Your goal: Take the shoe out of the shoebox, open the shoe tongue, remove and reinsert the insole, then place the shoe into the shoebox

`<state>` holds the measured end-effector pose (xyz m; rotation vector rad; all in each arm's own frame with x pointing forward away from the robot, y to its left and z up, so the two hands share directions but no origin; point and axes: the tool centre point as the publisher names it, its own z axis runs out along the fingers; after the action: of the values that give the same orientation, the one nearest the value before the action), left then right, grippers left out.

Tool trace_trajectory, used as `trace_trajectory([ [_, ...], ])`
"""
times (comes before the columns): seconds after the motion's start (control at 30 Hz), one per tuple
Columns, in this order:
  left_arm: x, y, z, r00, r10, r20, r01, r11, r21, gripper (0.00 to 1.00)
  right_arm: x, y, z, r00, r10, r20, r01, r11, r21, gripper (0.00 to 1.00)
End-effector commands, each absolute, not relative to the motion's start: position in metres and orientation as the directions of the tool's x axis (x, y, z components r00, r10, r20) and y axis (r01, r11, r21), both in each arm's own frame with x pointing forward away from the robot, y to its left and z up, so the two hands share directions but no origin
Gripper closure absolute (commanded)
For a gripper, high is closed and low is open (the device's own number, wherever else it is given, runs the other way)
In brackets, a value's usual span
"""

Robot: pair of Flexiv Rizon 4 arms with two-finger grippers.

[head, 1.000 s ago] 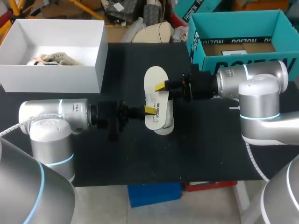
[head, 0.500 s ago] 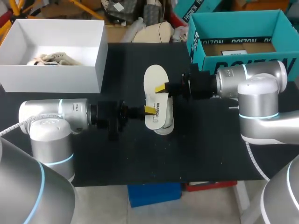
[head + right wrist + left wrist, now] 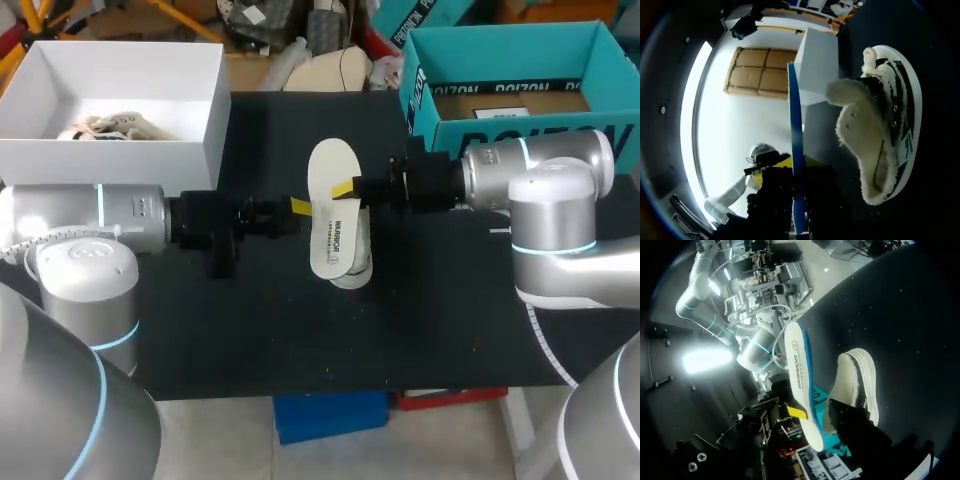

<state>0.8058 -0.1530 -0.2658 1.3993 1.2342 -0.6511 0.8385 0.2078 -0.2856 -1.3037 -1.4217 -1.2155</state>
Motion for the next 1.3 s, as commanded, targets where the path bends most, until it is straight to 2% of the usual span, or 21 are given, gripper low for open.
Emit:
trace_trajectory([
  [0.03,0.795,-0.148,-0.235,0.285,0.671,-0.684,0.881,0.097,0.463,0.00,0.839,0.209,-0.287,-0.111,0.183,0.977,0.993,-0.009,0.115,1.00],
  [0.27,0.786,-0.172,-0.227,0.328,0.860,-0.391,0.869,-0.112,0.481,0.00,0.839,0.209,-0.287,-0.111,0.183,0.977,0.993,-0.009,0.115,1.00],
  [0.43,0.777,-0.178,-0.224,0.339,0.893,-0.295,0.861,-0.168,0.481,0.00,0.839,0.209,-0.287,-0.111,0.183,0.977,0.993,-0.009,0.115,1.00],
  [1.07,0.777,-0.178,-0.224,0.339,0.893,-0.295,0.861,-0.168,0.481,0.00,0.839,0.209,-0.287,-0.111,0.183,0.977,0.993,-0.009,0.115,1.00],
  [1.3,0.770,-0.187,-0.229,0.189,0.948,-0.257,0.924,-0.083,0.372,0.00,0.839,0.209,-0.287,-0.111,0.183,0.977,0.993,-0.009,0.115,1.00],
])
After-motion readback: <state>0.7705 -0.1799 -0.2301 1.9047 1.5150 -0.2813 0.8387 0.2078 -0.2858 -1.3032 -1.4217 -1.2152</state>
